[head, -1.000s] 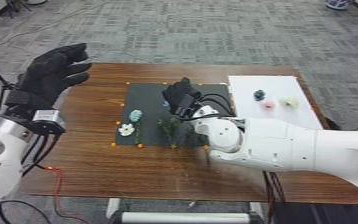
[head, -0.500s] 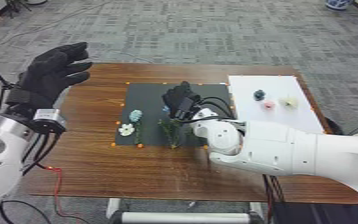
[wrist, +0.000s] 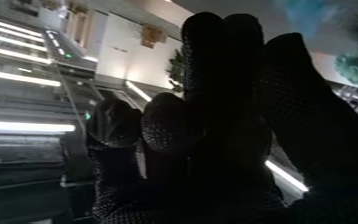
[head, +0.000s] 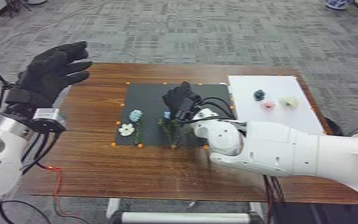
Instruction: Arrange flowers
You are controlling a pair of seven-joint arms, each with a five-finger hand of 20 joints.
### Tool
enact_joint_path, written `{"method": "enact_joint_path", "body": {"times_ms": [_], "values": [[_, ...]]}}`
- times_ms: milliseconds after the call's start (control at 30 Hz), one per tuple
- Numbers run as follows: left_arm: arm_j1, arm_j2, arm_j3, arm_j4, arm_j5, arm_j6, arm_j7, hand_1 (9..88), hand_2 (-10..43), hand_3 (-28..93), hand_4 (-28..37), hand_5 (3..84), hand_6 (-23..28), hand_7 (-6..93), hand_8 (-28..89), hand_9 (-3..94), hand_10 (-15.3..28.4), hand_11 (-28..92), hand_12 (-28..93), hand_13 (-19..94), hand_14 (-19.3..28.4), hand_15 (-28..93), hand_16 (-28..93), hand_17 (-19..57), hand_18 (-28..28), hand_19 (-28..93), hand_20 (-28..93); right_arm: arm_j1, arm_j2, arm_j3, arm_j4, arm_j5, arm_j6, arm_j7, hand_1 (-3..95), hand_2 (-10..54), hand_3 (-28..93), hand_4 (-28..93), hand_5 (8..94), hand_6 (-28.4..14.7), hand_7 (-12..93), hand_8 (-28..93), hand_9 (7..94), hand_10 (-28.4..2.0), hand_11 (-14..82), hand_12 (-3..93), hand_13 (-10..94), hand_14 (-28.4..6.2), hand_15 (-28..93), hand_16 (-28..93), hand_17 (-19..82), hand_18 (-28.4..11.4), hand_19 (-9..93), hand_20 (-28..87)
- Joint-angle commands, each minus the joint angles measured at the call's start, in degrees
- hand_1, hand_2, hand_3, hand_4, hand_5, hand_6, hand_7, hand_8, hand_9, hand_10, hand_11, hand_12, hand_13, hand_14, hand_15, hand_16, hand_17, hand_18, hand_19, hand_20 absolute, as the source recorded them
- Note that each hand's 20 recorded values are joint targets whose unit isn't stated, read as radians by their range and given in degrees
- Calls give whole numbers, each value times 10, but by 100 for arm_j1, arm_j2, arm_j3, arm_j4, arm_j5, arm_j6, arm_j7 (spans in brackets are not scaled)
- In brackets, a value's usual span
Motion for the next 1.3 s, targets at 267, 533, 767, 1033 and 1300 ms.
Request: {"method": "enact_joint_path", "body": {"times_ms": [267, 533, 767, 1033, 1300], "values": [[143, -95, -111, -47, 12, 22, -4, 248, -19, 699, -265, 285, 31, 213, -99, 204, 106, 265, 199, 117, 137, 489, -49, -97, 198, 412, 115, -57, 530, 468, -470, -403, 210, 386, 406, -95, 845, -279, 658, 28, 334, -41, 748, -51, 172, 469, 641, -82, 836, 359, 340, -214, 899, 584], [534, -258, -369, -169, 14, 94, 16, 250, -17, 697, -265, 286, 31, 213, -99, 204, 106, 265, 199, 117, 138, 488, -49, -97, 198, 412, 115, -663, 1660, 1506, -280, -751, -94, 583, 354, -95, 904, -280, 549, 15, 311, -161, 574, -102, 363, 276, 557, -90, 819, 327, 290, -211, 852, 582], [722, -377, -532, -217, -2, 179, 36, 249, -19, 700, -264, 286, 31, 213, -99, 205, 106, 267, 200, 118, 137, 489, -48, -97, 198, 412, 115, -1928, 2280, 3171, -42, -216, -765, 747, 458, -95, 624, -283, 450, -20, 256, -142, 485, -122, 271, 224, 521, -105, 827, 299, 267, -215, 838, 586], [692, -368, -496, -217, 5, 152, 23, 249, -18, 698, -264, 286, 31, 212, -99, 205, 105, 269, 198, 118, 138, 491, -50, -97, 198, 412, 115, -2397, 2576, 3528, -96, 58, -715, 737, 420, -95, 648, -283, 402, -41, 194, -112, 468, -122, 159, 178, 518, -107, 830, 273, 270, -216, 840, 578], [647, -316, -431, -191, 6, 134, 1, 251, -17, 697, -265, 285, 29, 213, -99, 204, 106, 267, 198, 117, 138, 490, -49, -97, 198, 413, 115, -2487, 2631, 3518, -202, -37, -591, 600, 388, -95, 702, -283, 487, 5, 236, -140, 576, -75, 179, 165, 553, -96, 824, 285, 280, -212, 841, 582]]}}
